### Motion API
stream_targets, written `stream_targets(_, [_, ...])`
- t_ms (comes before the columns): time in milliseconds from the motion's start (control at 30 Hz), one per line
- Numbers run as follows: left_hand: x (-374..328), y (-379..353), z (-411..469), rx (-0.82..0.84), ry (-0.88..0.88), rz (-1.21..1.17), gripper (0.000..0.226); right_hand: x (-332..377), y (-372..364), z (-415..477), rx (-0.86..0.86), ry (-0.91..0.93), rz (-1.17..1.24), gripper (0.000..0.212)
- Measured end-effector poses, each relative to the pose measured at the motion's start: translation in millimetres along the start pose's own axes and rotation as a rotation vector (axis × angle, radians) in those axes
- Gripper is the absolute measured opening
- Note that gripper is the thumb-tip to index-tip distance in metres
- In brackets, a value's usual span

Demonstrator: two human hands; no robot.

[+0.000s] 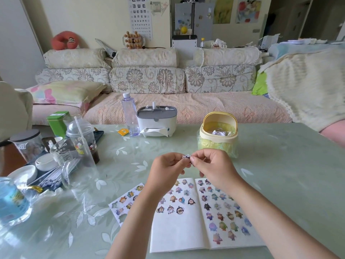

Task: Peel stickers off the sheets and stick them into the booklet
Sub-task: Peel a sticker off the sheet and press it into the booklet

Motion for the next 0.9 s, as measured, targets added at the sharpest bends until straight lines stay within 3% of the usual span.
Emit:
stream_targets(233, [2.1,0.2,-2.8,-0.003,0.002,0.055,0.011,-2.4,-4.8,1.9,0.026,-0.018,-0.088,0.021])
stream_targets(433, [4.4,7.3,-0.4,-0.003,0.088,0.024,0.015,-3.2,-6.8,2.1,0.105,-0.147,0.125,0.016])
stream_targets(900, [2.9,7.2,-1.3,0.019,0.1,0.054,0.015,-2.3,-2.4,0.0,0.07,0.024,-0.102,0.01])
Point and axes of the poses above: each hand's wrist, its own z-axis towards the middle knuckle, its own y-axis out of the back of the hand, x = y × z, the point moved 2 cm from there along z, towards the middle knuckle, and after that the axes turned 5 degrees about z, right-handed, at the moved point
